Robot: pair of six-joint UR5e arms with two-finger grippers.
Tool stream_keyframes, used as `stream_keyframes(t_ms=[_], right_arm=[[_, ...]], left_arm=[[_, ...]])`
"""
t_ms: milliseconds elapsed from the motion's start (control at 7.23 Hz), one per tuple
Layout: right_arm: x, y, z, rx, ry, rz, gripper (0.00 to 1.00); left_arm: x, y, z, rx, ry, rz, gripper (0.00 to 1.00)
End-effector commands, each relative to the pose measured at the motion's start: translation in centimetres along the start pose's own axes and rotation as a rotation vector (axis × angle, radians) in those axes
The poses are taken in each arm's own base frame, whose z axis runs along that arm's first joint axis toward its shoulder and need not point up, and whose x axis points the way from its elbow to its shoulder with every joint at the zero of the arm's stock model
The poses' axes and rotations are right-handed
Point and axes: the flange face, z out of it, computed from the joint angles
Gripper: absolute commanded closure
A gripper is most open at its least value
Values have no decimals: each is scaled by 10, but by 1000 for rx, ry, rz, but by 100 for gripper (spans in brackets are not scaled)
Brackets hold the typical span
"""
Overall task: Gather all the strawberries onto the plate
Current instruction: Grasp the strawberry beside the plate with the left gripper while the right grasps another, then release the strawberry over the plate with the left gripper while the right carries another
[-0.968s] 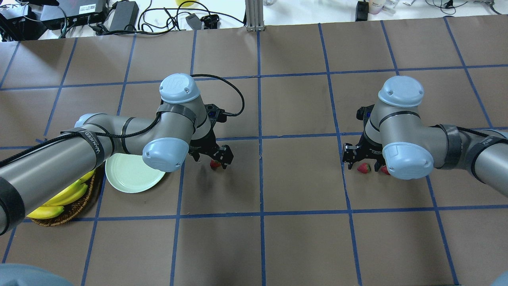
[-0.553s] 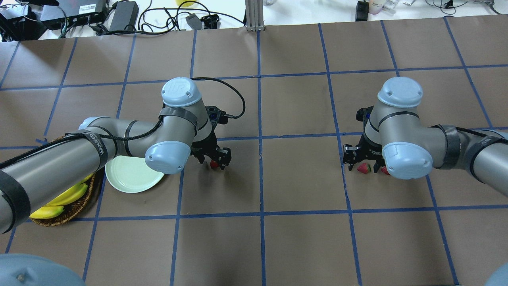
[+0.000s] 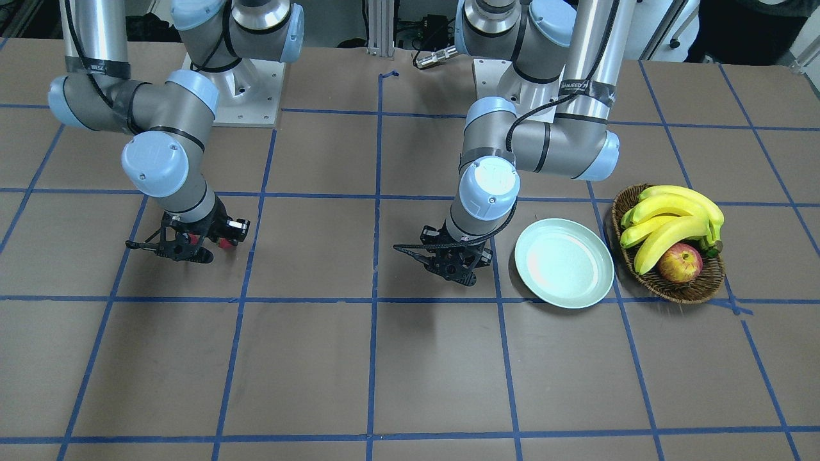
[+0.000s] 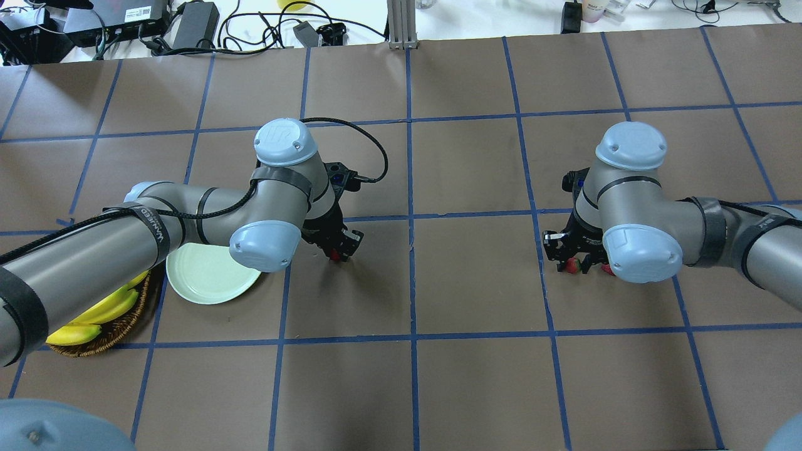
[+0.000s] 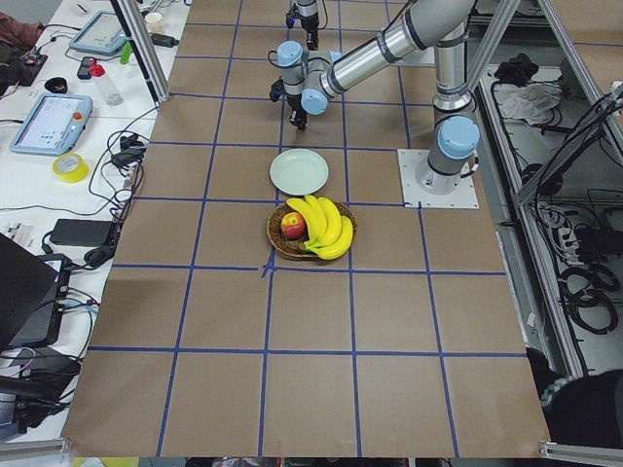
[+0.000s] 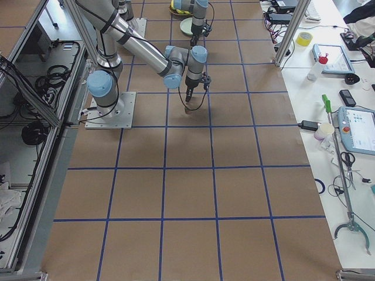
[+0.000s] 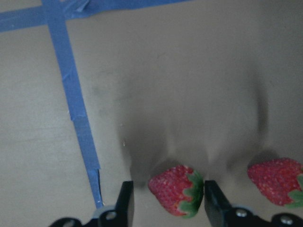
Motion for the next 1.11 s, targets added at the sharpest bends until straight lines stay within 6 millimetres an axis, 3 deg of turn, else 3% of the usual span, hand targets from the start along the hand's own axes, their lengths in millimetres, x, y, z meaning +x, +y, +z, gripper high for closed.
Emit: stream_keyframes(t_ms=[0, 277, 553, 691, 968], right_arm=[[1, -3, -7, 8, 9, 12, 93], [-14, -15, -37, 26, -14, 42, 93], [-114, -10, -80, 43, -128, 116, 92], [-175, 7, -81, 21, -183, 158, 92], [-293, 20, -87, 28, -212, 151, 91]], left_arm=[[-10, -21, -50, 73, -22, -8, 100], [-90, -29, -107, 15, -9, -127, 100], [-188, -2, -115, -22, -60, -150, 100], [-223, 16, -105, -51, -46, -206, 100], [-238, 35, -69, -127, -20, -240, 100]])
